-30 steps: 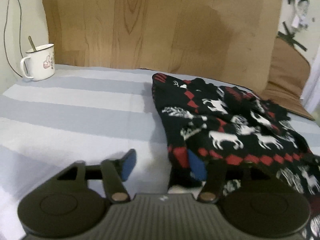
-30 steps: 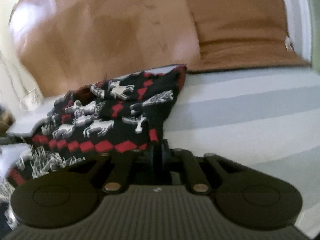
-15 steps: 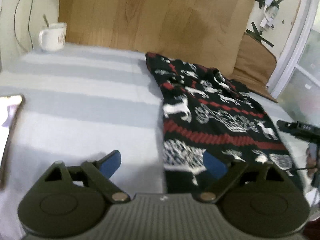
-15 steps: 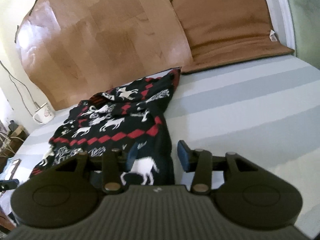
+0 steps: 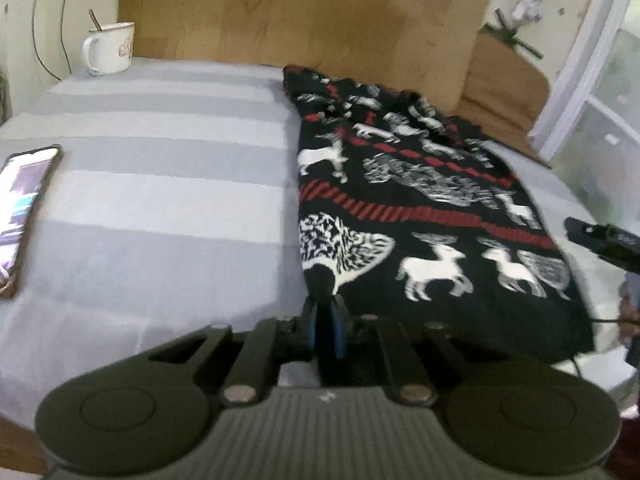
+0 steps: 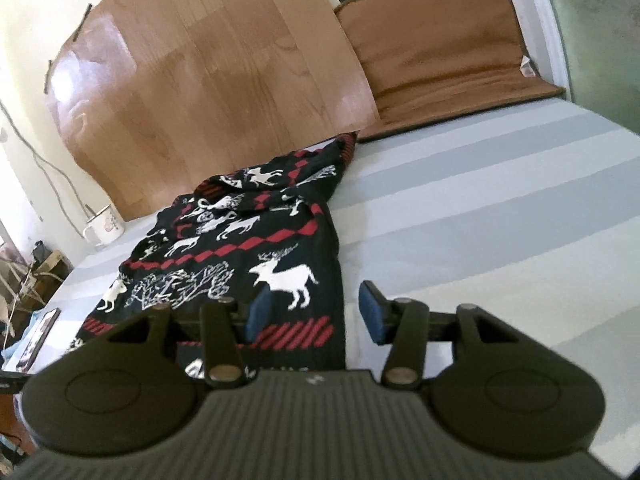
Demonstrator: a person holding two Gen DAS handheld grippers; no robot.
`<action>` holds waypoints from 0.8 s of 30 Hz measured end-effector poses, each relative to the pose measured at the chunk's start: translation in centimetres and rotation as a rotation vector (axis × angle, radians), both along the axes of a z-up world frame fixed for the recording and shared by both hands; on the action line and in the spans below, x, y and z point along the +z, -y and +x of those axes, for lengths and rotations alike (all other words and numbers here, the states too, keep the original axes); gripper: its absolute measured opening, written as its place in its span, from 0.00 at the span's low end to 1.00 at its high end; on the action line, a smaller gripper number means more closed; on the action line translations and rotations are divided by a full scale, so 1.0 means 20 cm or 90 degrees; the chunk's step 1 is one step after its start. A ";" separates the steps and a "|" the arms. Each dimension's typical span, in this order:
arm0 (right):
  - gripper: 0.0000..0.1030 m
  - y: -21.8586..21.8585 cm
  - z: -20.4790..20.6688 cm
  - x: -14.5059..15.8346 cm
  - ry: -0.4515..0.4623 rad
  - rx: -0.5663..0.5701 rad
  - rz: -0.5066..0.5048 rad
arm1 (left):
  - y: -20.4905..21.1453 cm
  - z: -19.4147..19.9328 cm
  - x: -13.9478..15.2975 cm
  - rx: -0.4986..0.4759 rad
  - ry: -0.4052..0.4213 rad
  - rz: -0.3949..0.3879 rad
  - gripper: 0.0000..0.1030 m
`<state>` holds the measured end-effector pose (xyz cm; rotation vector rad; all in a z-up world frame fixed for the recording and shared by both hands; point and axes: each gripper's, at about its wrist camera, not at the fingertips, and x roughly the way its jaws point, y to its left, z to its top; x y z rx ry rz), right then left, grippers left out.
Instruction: Fold small clothes
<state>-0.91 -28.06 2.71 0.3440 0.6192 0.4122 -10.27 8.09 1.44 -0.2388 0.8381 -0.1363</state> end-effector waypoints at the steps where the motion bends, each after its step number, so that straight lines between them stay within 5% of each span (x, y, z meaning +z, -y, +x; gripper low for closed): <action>1: 0.50 0.01 -0.03 0.01 0.006 0.003 -0.003 | 0.00 -0.05 0.03 -0.003 0.012 0.007 0.07; 5: 0.50 0.07 -0.14 0.03 -0.009 0.026 0.004 | 0.00 -0.13 0.05 0.000 0.017 0.023 0.12; 8: 0.50 0.08 -0.19 0.01 -0.033 0.053 0.001 | 0.01 -0.10 0.01 0.004 -0.005 0.014 0.70; 13: 0.50 0.12 -0.27 -0.02 -0.081 0.085 0.019 | 0.01 -0.05 -0.03 -0.022 -0.017 -0.022 0.77; 16: 0.51 0.15 -0.31 -0.06 -0.106 0.085 0.025 | 0.04 -0.02 -0.05 -0.033 -0.018 -0.023 0.72; 18: 0.51 0.16 -0.34 -0.09 -0.114 0.086 0.050 | 0.07 -0.02 -0.04 -0.044 -0.020 -0.008 0.36; 20: 0.50 0.16 -0.37 -0.10 -0.124 0.103 0.066 | 0.09 -0.03 -0.04 -0.051 -0.026 0.020 0.17; 24: 0.50 0.16 -0.40 -0.10 -0.146 0.131 0.081 | 0.07 -0.06 -0.03 -0.060 -0.036 0.017 0.11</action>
